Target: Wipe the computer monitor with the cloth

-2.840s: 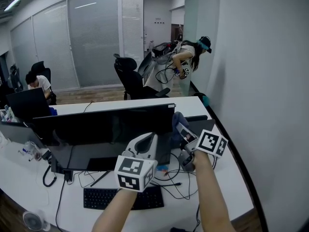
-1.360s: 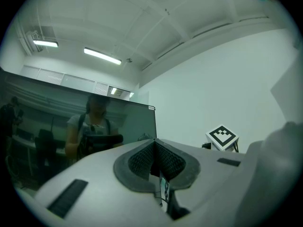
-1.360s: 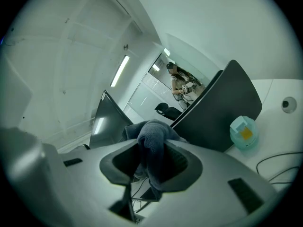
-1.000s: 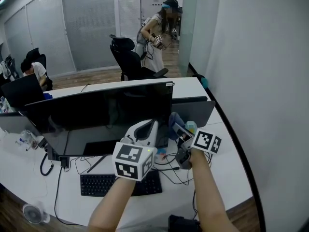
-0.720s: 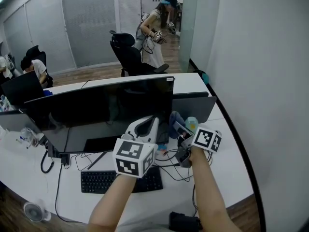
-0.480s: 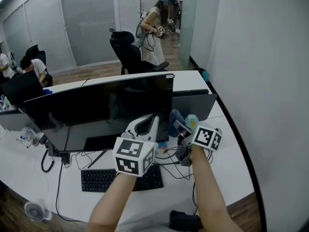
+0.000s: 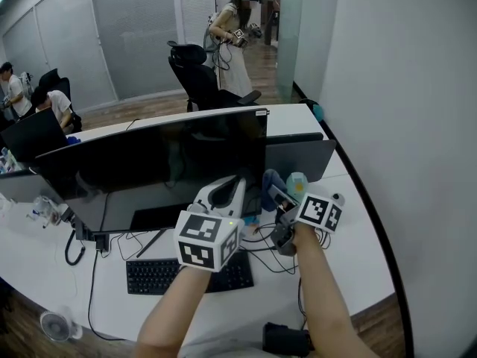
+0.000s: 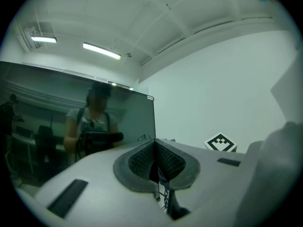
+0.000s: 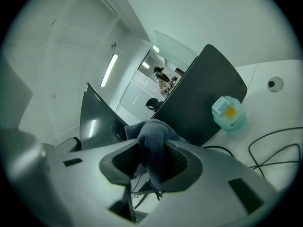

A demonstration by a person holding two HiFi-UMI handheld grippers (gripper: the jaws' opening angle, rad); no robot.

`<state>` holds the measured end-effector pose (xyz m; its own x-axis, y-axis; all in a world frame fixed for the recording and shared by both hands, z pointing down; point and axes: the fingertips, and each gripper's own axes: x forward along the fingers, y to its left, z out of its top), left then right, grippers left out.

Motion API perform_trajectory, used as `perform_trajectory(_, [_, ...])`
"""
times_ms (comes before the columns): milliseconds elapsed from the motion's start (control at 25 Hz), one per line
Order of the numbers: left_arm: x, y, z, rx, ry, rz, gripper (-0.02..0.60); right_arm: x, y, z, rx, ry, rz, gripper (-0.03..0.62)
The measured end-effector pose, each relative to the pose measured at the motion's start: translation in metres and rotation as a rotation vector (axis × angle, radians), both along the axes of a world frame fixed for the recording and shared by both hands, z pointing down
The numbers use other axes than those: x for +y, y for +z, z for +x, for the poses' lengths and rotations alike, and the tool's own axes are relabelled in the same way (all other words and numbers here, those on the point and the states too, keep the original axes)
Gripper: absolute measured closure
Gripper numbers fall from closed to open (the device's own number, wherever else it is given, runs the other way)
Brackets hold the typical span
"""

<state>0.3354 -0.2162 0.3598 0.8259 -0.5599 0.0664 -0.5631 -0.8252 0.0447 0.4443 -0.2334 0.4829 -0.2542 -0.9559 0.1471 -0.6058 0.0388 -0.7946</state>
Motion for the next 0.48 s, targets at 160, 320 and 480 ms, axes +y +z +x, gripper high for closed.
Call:
perform_trajectory(160, [-0.001,0.006,0.0,-0.004,0.002,-0.01,0.575,0.001,0.009,0.001,0.0,0.006,-0.016,0.47])
perform_trajectory(320, [-0.003,0.01,0.002,-0.012,0.004,-0.022,0.575,0.001,0.019,0.002,0.012,0.002,-0.046,0.47])
perform_trajectory(480, [-0.003,0.014,0.003,-0.021,0.007,-0.033,0.575,0.002,0.03,0.003,0.003,0.003,-0.069,0.47])
